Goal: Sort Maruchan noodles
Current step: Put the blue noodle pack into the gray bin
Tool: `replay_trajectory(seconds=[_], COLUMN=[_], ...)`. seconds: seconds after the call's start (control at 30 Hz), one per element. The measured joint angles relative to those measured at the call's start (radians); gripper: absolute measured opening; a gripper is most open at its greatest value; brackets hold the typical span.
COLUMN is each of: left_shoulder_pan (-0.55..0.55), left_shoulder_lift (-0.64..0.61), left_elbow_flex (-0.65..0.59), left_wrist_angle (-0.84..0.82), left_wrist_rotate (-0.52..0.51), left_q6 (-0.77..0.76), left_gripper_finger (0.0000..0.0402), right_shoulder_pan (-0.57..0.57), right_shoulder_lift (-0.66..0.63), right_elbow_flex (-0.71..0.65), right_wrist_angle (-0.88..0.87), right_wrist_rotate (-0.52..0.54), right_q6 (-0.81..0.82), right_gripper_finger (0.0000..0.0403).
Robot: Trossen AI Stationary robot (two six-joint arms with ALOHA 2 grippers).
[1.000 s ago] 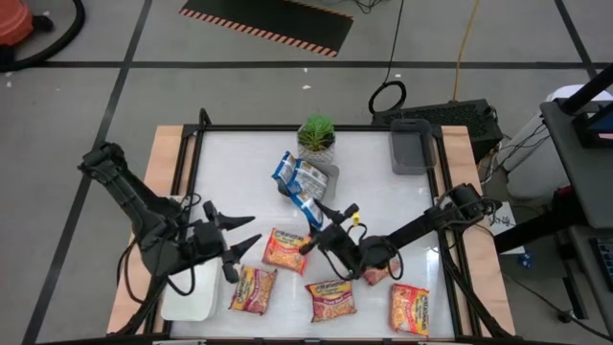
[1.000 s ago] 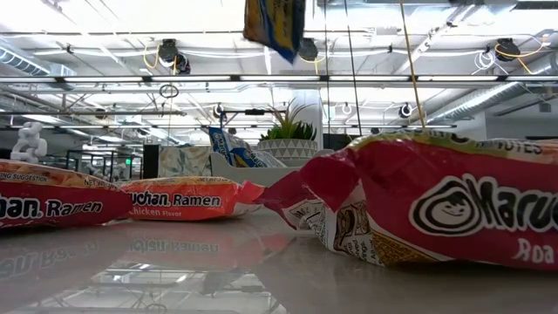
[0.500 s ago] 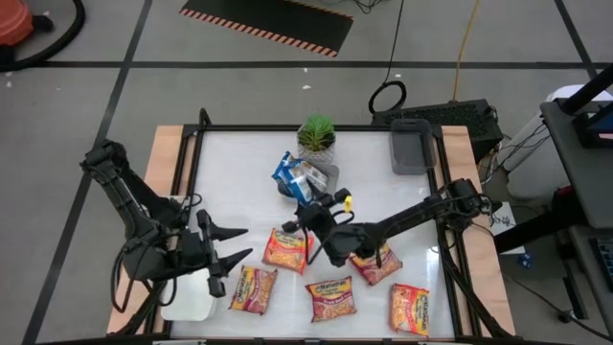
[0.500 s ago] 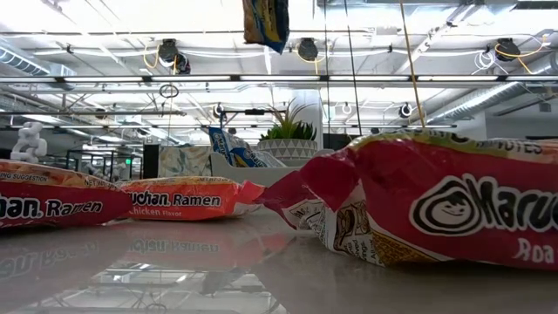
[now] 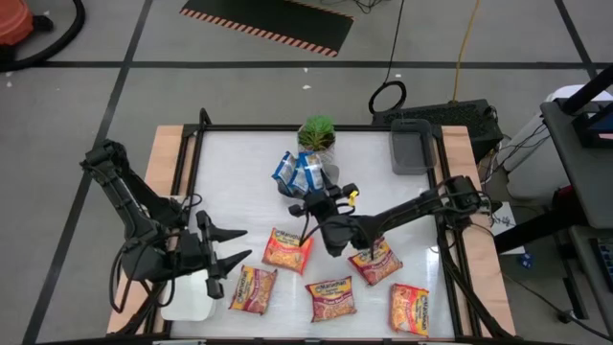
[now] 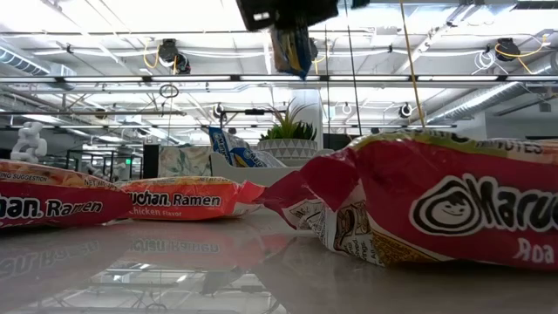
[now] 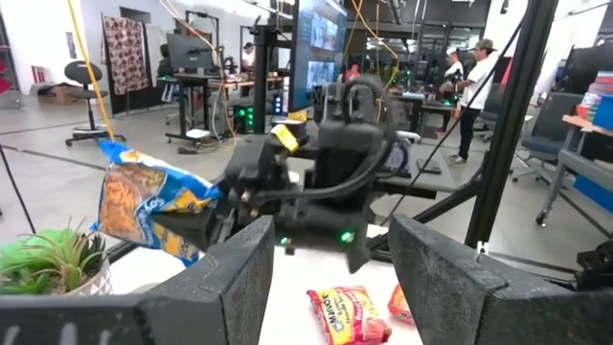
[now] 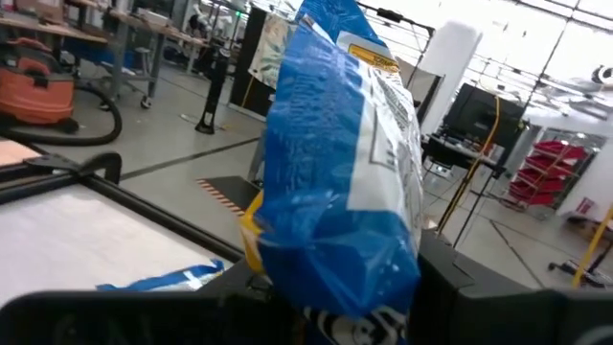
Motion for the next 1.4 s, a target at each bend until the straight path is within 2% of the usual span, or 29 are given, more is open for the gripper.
replay_trajectory(seconds=[0.4, 0.73, 0.97, 1.4], left_shoulder_pan=[0.012, 0.016, 0.016, 0.034], left_shoulder_lift=[0.000, 0.000, 0.000, 0.000], left_elbow_flex=[0.000, 0.000, 0.000, 0.000], left_wrist_angle=[0.001, 0.000, 0.000, 0.000], left_wrist_rotate=[0.003, 0.003, 0.003, 0.003], left_q6=[0.020, 0.033, 0.032, 0.028], left_gripper_finger=[0.0212, 0.0212, 0.0212, 0.0212], right_shoulder_pan=[-0.064, -0.082, -0.083, -0.059], right_shoulder_lift=[0.000, 0.000, 0.000, 0.001], right_elbow_flex=[-0.112, -0.228, -0.266, -0.267], right_wrist_angle=[-0.004, -0.003, -0.004, -0.051], right_wrist_rotate=[-0.001, 0.001, 0.000, -0.001], right_q6=[0.165, 0.407, 0.523, 0.638], right_gripper_finger=[0.0118, 0.0118, 0.0117, 0.0107])
